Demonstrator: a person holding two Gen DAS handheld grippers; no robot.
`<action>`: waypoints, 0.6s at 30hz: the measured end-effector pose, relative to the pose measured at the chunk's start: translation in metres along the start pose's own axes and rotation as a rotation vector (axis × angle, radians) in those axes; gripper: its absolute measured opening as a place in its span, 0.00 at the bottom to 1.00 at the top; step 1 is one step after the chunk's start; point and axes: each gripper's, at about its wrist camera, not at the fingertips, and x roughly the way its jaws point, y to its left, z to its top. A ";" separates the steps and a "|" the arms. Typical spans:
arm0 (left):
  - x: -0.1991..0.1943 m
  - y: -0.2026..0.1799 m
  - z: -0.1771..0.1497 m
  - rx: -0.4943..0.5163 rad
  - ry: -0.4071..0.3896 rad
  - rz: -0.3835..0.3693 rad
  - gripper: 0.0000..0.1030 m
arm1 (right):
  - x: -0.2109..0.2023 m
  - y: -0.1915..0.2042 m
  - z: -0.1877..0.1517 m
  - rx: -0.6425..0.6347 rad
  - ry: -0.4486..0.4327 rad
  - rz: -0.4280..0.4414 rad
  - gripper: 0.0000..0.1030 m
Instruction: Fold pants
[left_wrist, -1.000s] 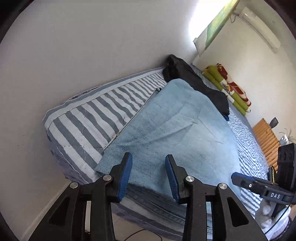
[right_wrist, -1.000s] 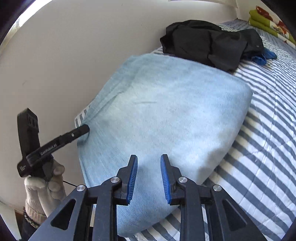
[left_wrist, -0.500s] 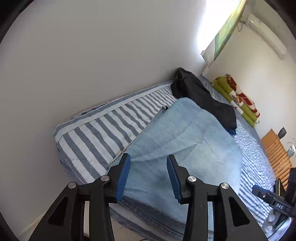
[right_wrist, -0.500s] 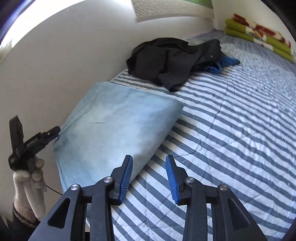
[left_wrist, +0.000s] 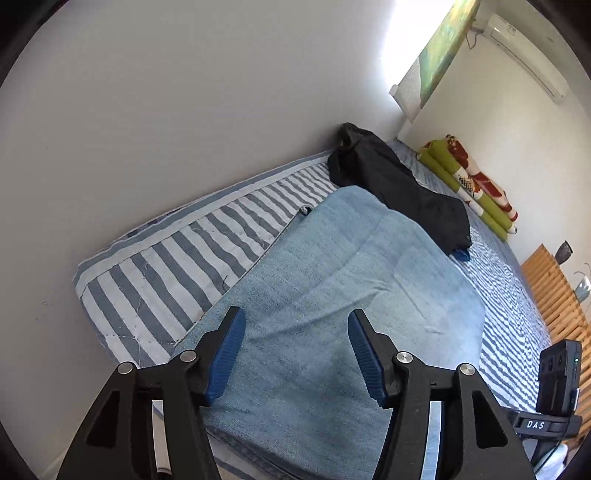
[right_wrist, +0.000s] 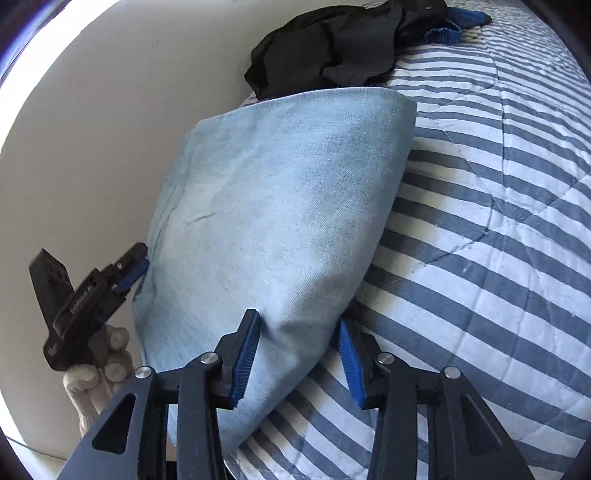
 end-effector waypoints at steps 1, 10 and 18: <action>0.000 0.003 -0.002 -0.001 0.011 0.005 0.60 | 0.003 0.001 0.003 0.015 -0.002 0.025 0.49; 0.015 -0.001 -0.010 0.034 0.061 0.045 0.59 | 0.005 0.015 0.014 0.041 -0.016 0.066 0.15; 0.012 -0.030 -0.019 0.055 0.085 -0.006 0.50 | -0.043 0.023 0.005 0.064 -0.062 0.108 0.07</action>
